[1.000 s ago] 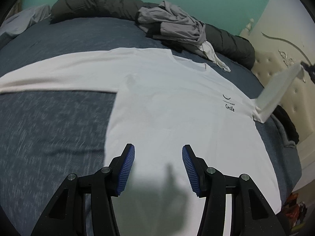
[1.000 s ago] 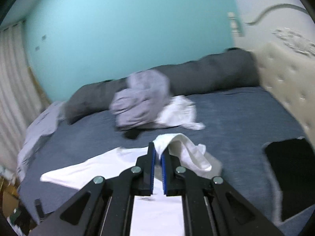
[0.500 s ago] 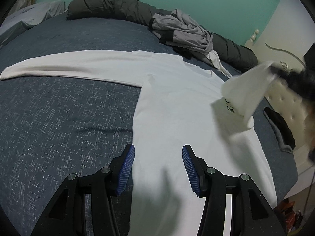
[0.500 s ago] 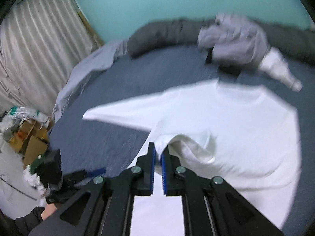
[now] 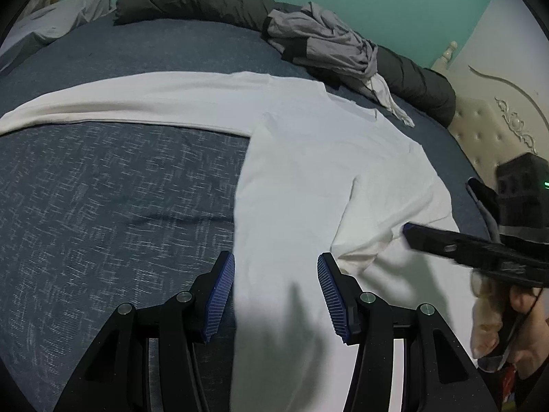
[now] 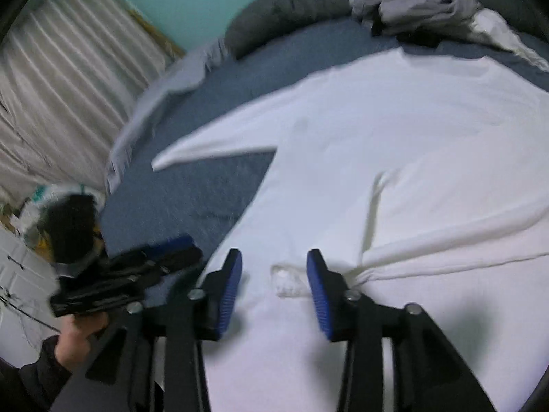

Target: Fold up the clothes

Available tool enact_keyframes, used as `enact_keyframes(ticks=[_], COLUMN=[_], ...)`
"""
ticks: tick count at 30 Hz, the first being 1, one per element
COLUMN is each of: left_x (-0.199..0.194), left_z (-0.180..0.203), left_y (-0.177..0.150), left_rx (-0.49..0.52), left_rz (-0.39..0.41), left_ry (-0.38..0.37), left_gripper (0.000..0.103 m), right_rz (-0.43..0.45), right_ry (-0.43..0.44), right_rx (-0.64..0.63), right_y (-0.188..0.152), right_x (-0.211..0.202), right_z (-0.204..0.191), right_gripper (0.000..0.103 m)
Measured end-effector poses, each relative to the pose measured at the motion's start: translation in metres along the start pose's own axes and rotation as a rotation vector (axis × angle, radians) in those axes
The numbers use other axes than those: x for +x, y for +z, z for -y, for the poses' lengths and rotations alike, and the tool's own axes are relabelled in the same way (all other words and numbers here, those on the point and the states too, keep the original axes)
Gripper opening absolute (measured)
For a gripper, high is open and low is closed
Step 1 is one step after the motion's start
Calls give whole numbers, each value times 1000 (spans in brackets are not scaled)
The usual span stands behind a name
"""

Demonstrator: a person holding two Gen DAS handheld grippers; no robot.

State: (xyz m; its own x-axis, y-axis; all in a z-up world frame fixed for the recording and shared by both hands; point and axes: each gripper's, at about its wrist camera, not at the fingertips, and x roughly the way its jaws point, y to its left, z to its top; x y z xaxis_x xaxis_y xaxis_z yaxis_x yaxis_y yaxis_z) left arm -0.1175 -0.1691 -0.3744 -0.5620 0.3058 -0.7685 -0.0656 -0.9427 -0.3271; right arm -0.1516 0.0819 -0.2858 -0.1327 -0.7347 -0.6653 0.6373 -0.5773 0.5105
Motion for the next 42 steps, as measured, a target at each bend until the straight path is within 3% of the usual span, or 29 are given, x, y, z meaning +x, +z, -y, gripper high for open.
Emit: enact_keyframes(ticks=[4, 10, 16, 19, 25, 32, 34, 36, 39, 42], left_x=[11, 34, 54, 62, 83, 93, 92, 92, 87, 78], left_z=[10, 39, 70, 86, 104, 108, 105, 102, 95, 86], left_y=[4, 7, 8, 10, 11, 13, 15, 17, 23, 29], left_rx=[30, 104, 183, 222, 267, 285, 279, 274, 251, 228], left_rz=[-19, -58, -90, -97, -130, -133, -127, -120, -96, -66], left_ry=[-8, -28, -34, -40, -32, -39, -44, -47, -52, -56], left_gripper=[54, 54, 54, 55, 55, 54, 44, 19, 6, 4], right_rz=[162, 273, 324, 310, 330, 344, 345, 346, 340, 336], right_ry=[-40, -136, -161, -247, -188, -189, -189, -186, -180, -176], right_rx=[97, 266, 357, 356, 354, 376, 381, 378, 374, 375], right_y=[-3, -25, -42, -43, -40, -35, -34, -34, -33, -33], right_x=[-38, -61, -67, -73, -79, -78, -78, -77, -74, -72], right_z=[36, 100, 130, 135, 141, 153, 154, 154, 153, 153], right_gripper=[45, 46, 47, 50, 53, 54, 54, 54, 54, 54])
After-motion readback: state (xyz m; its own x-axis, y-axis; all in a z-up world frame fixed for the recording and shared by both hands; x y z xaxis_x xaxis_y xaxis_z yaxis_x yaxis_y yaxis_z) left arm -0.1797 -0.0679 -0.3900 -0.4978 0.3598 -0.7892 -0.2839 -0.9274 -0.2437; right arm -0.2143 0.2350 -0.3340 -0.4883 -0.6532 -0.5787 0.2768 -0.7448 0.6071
